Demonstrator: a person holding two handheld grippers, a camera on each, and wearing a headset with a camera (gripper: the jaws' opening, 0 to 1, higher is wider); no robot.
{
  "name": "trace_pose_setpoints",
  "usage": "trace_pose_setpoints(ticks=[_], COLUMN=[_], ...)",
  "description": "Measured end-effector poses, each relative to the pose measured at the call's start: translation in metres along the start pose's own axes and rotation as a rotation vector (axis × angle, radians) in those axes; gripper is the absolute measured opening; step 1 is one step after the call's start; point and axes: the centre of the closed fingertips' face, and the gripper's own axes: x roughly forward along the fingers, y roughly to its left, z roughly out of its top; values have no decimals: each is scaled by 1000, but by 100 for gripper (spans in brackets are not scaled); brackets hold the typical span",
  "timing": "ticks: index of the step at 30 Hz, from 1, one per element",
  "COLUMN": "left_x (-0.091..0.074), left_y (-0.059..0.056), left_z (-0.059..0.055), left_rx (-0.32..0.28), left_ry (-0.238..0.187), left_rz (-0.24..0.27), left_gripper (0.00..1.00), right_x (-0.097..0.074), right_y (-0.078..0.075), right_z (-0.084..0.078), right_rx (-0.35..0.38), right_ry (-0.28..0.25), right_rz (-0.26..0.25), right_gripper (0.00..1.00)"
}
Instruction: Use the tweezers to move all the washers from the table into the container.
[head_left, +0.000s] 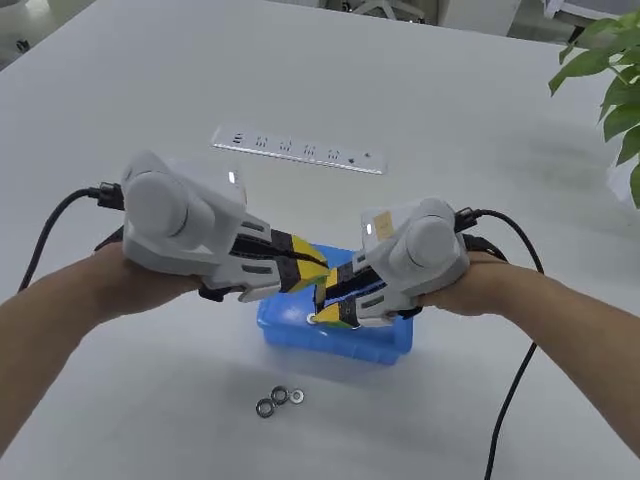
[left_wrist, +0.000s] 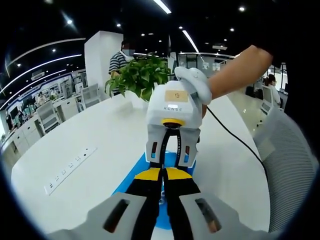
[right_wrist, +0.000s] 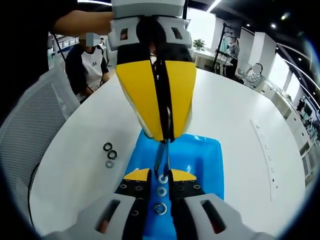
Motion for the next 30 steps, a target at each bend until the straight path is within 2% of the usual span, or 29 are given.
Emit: trace_pose_setpoints(ticks=[5, 13, 23, 30], left_x=[-3, -10, -20, -26], left_y=[1, -1, -9, -19], left_z=[6, 15, 25, 31], left_rx=[-15, -6, -4, 5], left_ry=[-5, -11, -16, -17], left_rz=[8, 14, 18, 14], left_gripper=[5, 5, 5, 5], right_x=[-6, -18, -39, -59], right_y=[0, 0, 6, 16], right_z=[3, 7, 13, 9], right_rx=[13, 36, 113, 163], right_ry=[-3, -7, -25, -21], right_rz=[-13, -48, -109, -169], right_gripper=[17, 20, 28, 34])
